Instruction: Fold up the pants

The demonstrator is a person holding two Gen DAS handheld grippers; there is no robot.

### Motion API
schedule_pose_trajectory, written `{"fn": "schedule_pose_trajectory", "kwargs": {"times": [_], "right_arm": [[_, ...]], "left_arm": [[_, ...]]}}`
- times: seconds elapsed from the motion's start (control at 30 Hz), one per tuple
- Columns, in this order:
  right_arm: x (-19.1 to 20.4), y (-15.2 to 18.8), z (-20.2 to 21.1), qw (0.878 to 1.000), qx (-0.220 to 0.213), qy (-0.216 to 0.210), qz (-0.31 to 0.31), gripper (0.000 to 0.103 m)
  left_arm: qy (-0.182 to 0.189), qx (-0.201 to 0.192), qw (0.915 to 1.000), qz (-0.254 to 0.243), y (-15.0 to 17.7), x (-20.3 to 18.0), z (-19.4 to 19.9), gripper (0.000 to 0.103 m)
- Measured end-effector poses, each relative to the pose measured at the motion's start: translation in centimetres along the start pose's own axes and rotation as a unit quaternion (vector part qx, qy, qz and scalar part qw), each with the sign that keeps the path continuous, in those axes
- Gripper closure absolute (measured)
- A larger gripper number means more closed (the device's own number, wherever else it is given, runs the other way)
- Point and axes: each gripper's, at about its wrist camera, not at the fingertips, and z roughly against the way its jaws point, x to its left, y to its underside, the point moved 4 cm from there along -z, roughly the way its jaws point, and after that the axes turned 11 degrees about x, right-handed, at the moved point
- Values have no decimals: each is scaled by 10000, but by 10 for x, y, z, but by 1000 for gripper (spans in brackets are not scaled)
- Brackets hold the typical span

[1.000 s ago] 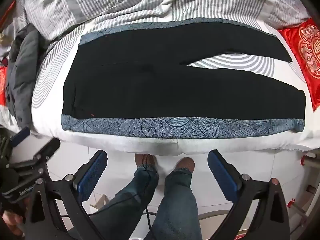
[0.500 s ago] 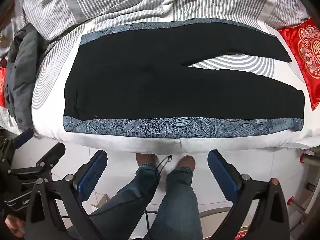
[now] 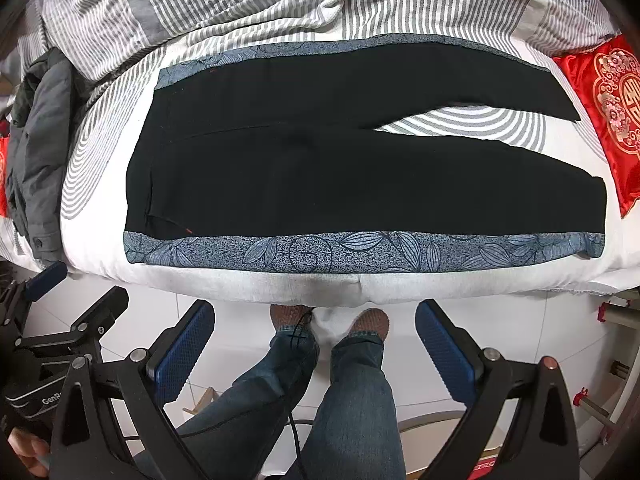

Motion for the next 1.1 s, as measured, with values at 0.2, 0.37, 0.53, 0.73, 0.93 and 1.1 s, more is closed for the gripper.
{"fn": "schedule_pose_trajectory", "kwargs": {"times": [0.2, 0.37, 0.53, 0.73, 0.93, 1.1], "right_arm": [[1, -1, 0, 10000, 12, 10, 29, 2], [1, -1, 0, 10000, 36, 20, 8, 2], [0, -2, -1, 10000, 71, 38, -27, 2], [-1, -3, -2, 9999, 102, 71, -35, 2], [0, -4, -5, 9998, 153, 81, -58, 2], [-2, -4, -8, 9998, 168, 69, -99, 2]], "left_arm": [[-12, 18, 10000, 3, 0, 1, -1, 0], [17, 45, 10000, 19, -2, 1, -2, 0], [40, 98, 9999, 60, -3, 1, -5, 0], [65, 142, 9998, 126, -5, 4, -8, 0], [55, 159, 9998, 132, -5, 5, -10, 0], [88, 181, 9996, 175, -5, 6, -15, 0]]}}
